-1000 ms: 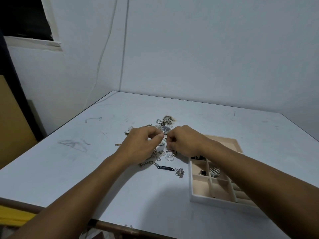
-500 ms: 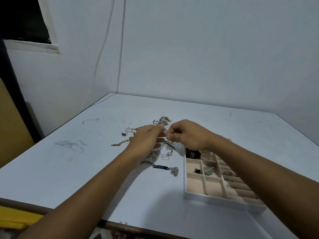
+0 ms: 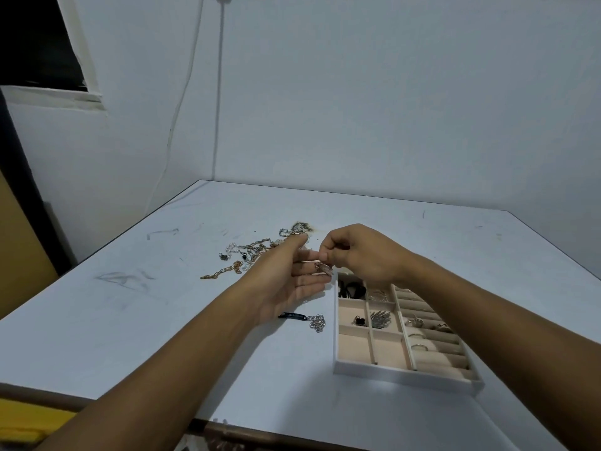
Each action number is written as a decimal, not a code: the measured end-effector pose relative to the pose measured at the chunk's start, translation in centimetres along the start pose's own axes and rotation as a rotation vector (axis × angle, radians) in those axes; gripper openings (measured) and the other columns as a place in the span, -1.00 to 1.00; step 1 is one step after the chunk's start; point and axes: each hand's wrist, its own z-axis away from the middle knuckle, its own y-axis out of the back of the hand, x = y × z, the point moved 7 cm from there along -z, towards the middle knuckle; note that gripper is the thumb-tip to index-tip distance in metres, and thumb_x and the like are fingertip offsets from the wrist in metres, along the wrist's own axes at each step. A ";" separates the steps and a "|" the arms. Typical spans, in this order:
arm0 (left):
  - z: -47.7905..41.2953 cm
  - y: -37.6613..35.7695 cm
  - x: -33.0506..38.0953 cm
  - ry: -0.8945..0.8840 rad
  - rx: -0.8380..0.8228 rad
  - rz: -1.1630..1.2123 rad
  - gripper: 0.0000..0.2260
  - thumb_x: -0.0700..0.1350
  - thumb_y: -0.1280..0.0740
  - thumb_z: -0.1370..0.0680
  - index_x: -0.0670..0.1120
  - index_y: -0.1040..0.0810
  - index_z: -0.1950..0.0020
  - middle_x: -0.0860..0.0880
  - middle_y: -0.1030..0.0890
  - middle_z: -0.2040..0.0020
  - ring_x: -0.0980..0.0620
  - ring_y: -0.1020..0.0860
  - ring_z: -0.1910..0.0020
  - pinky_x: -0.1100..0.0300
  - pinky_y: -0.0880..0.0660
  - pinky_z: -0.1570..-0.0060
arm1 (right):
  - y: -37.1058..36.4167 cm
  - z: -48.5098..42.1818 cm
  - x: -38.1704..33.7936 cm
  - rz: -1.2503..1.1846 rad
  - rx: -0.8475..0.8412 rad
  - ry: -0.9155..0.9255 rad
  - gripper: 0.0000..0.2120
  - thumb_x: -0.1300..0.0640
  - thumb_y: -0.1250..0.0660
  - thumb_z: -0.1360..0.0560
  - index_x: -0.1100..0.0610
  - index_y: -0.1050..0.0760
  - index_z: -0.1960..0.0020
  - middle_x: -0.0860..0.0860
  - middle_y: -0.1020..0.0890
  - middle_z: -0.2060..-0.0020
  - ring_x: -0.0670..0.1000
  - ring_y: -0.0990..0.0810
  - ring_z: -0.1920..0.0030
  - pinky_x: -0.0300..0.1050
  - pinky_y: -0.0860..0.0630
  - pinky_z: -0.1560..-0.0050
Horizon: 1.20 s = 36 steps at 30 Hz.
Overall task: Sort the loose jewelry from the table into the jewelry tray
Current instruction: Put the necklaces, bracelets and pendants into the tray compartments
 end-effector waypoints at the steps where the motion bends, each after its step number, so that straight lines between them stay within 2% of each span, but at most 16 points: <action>1: 0.0 -0.2 -0.1 0.005 -0.010 -0.001 -0.62 0.08 -0.21 -0.61 -0.23 -0.54 -0.13 -0.20 -0.61 0.10 -0.14 -0.64 0.07 0.14 -0.63 0.20 | 0.1 0.2 0.2 -0.027 -0.002 -0.006 -0.86 0.13 -0.32 -0.56 0.13 -0.59 0.14 -0.07 -0.55 0.35 -0.13 -0.45 0.33 -0.31 -0.39 0.27; 3: 0.0 -0.6 -0.1 0.011 -0.023 -0.006 -0.62 0.08 -0.21 -0.61 -0.23 -0.54 -0.14 -0.19 -0.58 0.12 -0.16 -0.65 0.04 0.13 -0.63 0.17 | 0.4 0.6 0.5 -0.067 0.001 -0.017 -0.86 0.15 -0.32 -0.57 0.14 -0.58 0.15 -0.18 -0.51 0.45 -0.23 -0.40 0.44 -0.45 -0.33 0.38; 5: 0.0 -1.0 -0.1 0.020 -0.031 -0.015 -0.60 0.08 -0.21 -0.60 -0.24 -0.53 -0.18 -0.20 -0.56 0.08 -0.19 -0.65 -0.01 0.10 -0.62 0.09 | 0.8 1.0 0.9 -0.080 0.007 -0.030 -0.86 0.16 -0.31 -0.57 0.14 -0.56 0.15 -0.22 -0.47 0.53 -0.25 -0.40 0.49 -0.47 -0.30 0.42; 7: 0.1 -1.5 -0.2 0.032 -0.043 -0.032 -0.56 0.09 -0.21 -0.60 -0.27 -0.51 -0.24 -0.25 -0.56 -0.01 -0.20 -0.64 -0.04 0.07 -0.62 0.01 | 1.2 1.5 1.3 -0.096 0.012 -0.037 -0.87 0.16 -0.31 -0.57 0.12 -0.57 0.15 -0.19 -0.51 0.45 -0.25 -0.42 0.43 -0.43 -0.32 0.34; 10: 0.3 -2.5 -0.3 0.052 -0.075 -0.041 -0.53 0.09 -0.21 -0.60 -0.27 -0.48 -0.29 -0.27 -0.59 -0.06 -0.20 -0.63 -0.07 0.06 -0.61 -0.03 | 1.8 2.4 1.9 -0.118 0.018 -0.049 -0.87 0.14 -0.33 -0.56 0.12 -0.59 0.13 -0.04 -0.58 0.29 -0.13 -0.49 0.28 -0.24 -0.42 0.17; 12: 0.5 -3.1 -0.4 0.060 -0.093 -0.045 -0.53 0.10 -0.22 -0.60 -0.27 -0.47 -0.30 -0.29 -0.58 -0.09 -0.21 -0.63 -0.09 0.06 -0.61 -0.03 | 2.2 3.3 2.2 -0.144 0.021 -0.058 -0.87 0.12 -0.33 -0.56 0.11 -0.59 0.14 -0.01 -0.59 0.27 -0.12 -0.50 0.28 -0.17 -0.44 0.17; 14: 0.6 -3.8 -0.6 0.067 -0.115 -0.052 -0.52 0.10 -0.23 -0.59 -0.27 -0.46 -0.31 -0.33 -0.56 -0.15 -0.22 -0.63 -0.09 0.04 -0.60 -0.06 | 2.6 4.2 2.3 -0.149 0.024 -0.059 -0.87 0.13 -0.33 -0.56 0.11 -0.59 0.14 -0.02 -0.60 0.27 -0.14 -0.51 0.29 -0.20 -0.45 0.18; 17: 0.9 -5.0 -0.8 0.080 -0.164 -0.082 -0.52 0.10 -0.21 -0.60 -0.27 -0.46 -0.30 -0.29 -0.63 -0.04 -0.20 -0.63 -0.03 0.03 -0.57 -0.11 | 3.2 5.3 2.5 -0.129 0.030 -0.053 -0.87 0.14 -0.32 -0.56 0.12 -0.59 0.13 -0.02 -0.62 0.28 -0.10 -0.53 0.27 -0.16 -0.47 0.10; 20: 1.1 -6.2 -1.1 0.084 -0.191 -0.098 -0.52 0.09 -0.21 -0.60 -0.29 -0.45 -0.29 -0.34 -0.60 -0.10 -0.23 -0.61 -0.05 0.00 -0.56 -0.14 | 3.5 6.4 3.0 -0.113 0.041 -0.064 -0.86 0.11 -0.32 -0.57 0.09 -0.59 0.14 -0.01 -0.65 0.28 -0.09 -0.56 0.25 -0.10 -0.51 0.07; 23: 1.0 -6.9 -1.6 0.096 -0.196 -0.096 -0.52 0.09 -0.22 -0.60 -0.28 -0.43 -0.30 -0.28 -0.60 0.00 -0.25 -0.59 -0.05 -0.01 -0.56 -0.14 | 3.7 7.5 3.3 -0.103 0.058 -0.072 -0.87 0.11 -0.32 -0.56 0.06 -0.59 0.14 -0.01 -0.67 0.23 -0.07 -0.58 0.20 -0.05 -0.53 0.00; 27: 1.4 -7.4 -2.2 0.123 -0.204 -0.154 -0.49 0.12 -0.21 -0.59 -0.28 -0.43 -0.32 -0.23 -0.57 -0.01 -0.21 -0.58 -0.02 0.05 -0.55 -0.08 | 3.6 8.6 3.7 -0.094 0.062 -0.092 -0.86 0.10 -0.32 -0.56 0.08 -0.59 0.14 -0.02 -0.62 0.28 -0.09 -0.51 0.27 -0.13 -0.45 0.12; 31: 2.1 -7.3 -2.3 0.142 -0.188 -0.183 -0.61 0.11 -0.23 -0.59 -0.20 -0.47 -0.16 -0.21 -0.54 0.02 -0.20 -0.58 -0.01 0.02 -0.52 -0.13 | 3.2 9.5 4.0 -0.098 0.052 -0.112 -0.85 0.10 -0.31 -0.57 0.13 -0.58 0.12 -0.04 -0.51 0.36 -0.11 -0.39 0.37 -0.26 -0.34 0.30; 34: 2.5 -7.2 -2.2 0.144 -0.187 -0.197 -0.63 0.12 -0.25 -0.58 -0.19 -0.49 -0.12 -0.19 -0.61 0.08 -0.18 -0.58 0.02 0.01 -0.52 -0.14 | 3.2 9.9 4.1 -0.051 0.063 -0.111 -0.86 0.12 -0.30 -0.57 0.11 -0.57 0.12 -0.08 -0.50 0.37 -0.15 -0.38 0.40 -0.35 -0.31 0.34; 36: 2.6 -7.1 -2.0 0.131 -0.177 -0.203 -0.63 0.11 -0.26 -0.57 -0.19 -0.50 -0.11 -0.21 -0.61 0.03 -0.18 -0.57 0.02 0.01 -0.52 -0.14 | 3.2 10.1 4.1 -0.005 0.066 -0.109 -0.87 0.12 -0.30 -0.57 0.10 -0.57 0.13 -0.08 -0.52 0.36 -0.17 -0.38 0.39 -0.38 -0.31 0.35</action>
